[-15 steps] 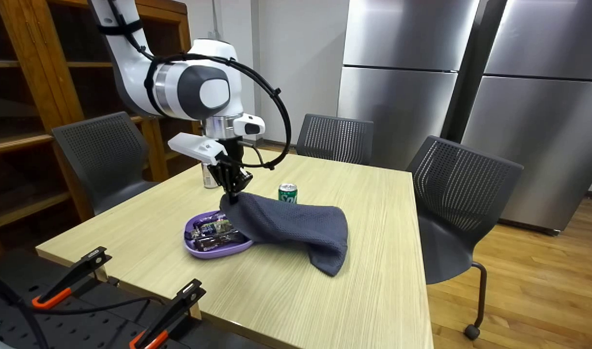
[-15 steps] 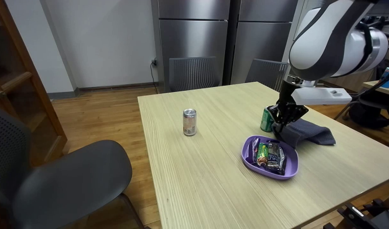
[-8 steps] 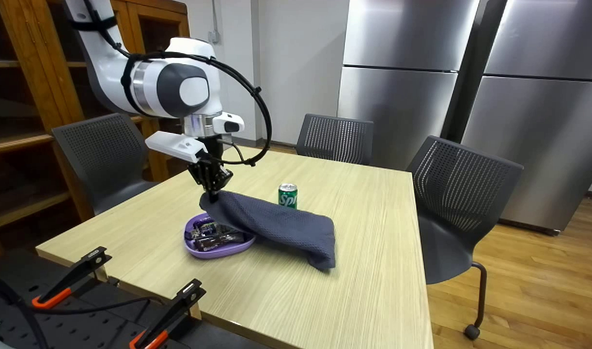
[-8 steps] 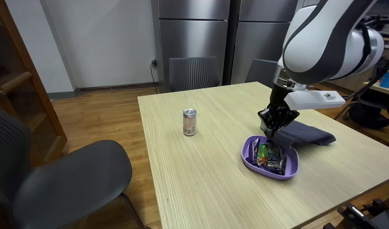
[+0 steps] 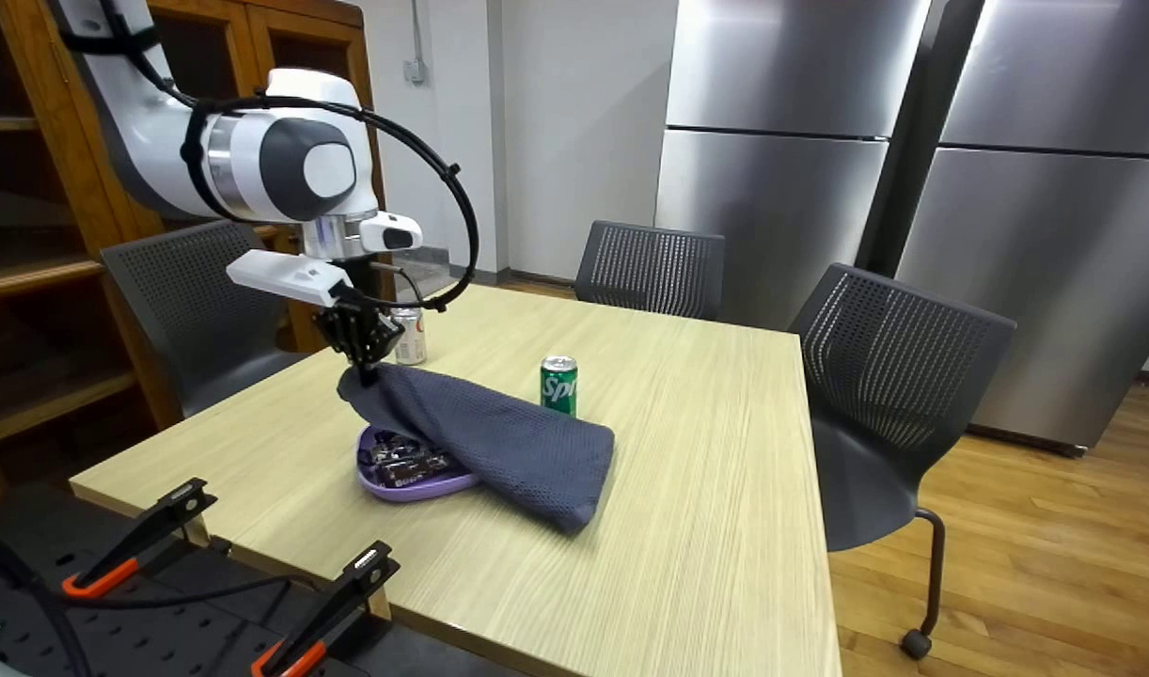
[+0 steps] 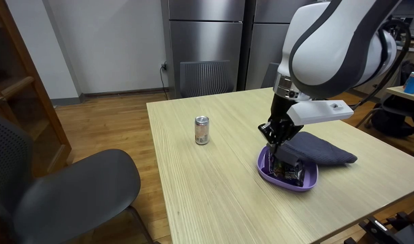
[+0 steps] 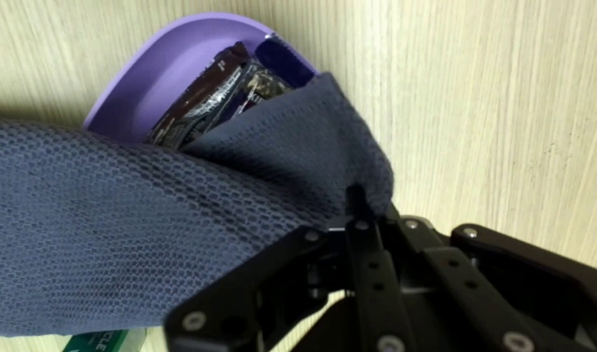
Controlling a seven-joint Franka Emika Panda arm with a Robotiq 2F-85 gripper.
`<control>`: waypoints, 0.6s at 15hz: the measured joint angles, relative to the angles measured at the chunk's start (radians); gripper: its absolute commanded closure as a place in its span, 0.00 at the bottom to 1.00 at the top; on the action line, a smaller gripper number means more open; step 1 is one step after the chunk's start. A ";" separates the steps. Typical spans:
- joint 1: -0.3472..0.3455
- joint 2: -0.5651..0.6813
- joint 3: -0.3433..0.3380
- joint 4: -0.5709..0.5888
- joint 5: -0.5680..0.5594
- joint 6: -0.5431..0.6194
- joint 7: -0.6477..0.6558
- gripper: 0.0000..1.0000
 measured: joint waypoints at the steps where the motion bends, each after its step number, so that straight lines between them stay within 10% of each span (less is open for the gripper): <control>1: 0.018 -0.001 0.000 0.000 -0.010 0.000 0.019 0.99; 9: 0.162 -0.007 0.000 0.000 -0.062 -0.003 0.148 0.99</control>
